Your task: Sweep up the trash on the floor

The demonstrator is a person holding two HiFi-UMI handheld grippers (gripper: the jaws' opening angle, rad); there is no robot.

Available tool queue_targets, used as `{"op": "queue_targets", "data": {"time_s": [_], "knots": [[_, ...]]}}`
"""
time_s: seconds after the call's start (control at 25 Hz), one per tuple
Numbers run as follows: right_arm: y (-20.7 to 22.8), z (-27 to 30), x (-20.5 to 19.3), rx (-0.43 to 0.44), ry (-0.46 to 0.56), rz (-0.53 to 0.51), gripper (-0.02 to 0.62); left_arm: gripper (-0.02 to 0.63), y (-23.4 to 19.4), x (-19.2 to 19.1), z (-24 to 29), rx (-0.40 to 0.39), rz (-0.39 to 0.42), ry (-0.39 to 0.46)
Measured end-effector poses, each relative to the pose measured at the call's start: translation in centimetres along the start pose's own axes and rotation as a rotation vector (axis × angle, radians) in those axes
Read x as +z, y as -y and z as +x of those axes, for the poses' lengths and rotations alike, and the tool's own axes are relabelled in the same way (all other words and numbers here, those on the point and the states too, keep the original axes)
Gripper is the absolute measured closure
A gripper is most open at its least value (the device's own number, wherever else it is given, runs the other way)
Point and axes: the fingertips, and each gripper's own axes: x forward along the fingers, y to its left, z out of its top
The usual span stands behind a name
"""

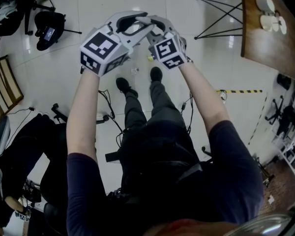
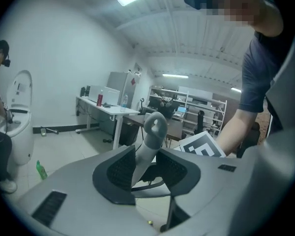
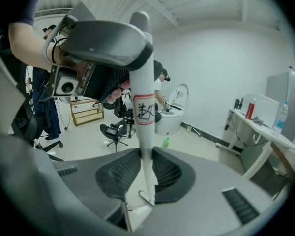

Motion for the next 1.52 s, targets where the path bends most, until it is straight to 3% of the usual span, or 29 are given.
{"op": "queue_targets", "data": {"time_s": [0.12,0.28,0.44,0.88,1.52], "knots": [[-1.4,-0.1,-1.1,0.033,-0.034,0.063,0.5,0.473,0.6,-1.5,-0.4,-0.033,-0.084,-0.015],[-3.3,-0.6,-2.6,0.045,-0.072,0.157,0.499,0.468,2.0,-3.3,-1.0,-0.069,-0.138,-0.053],[-5.0,-0.9,-1.9,0.062,-0.088,0.151,0.499,0.463,2.5,-3.8,-2.9,-0.067,-0.197,-0.033],[-9.0,-2.4,-0.4,0.116,-0.132,0.241,0.494,0.462,4.0,-3.7,-6.7,-0.084,-0.252,0.036],[-12.9,-3.9,-0.7,0.129,-0.156,0.314,0.492,0.462,6.5,-5.3,-9.5,-0.075,-0.248,0.033]]}}
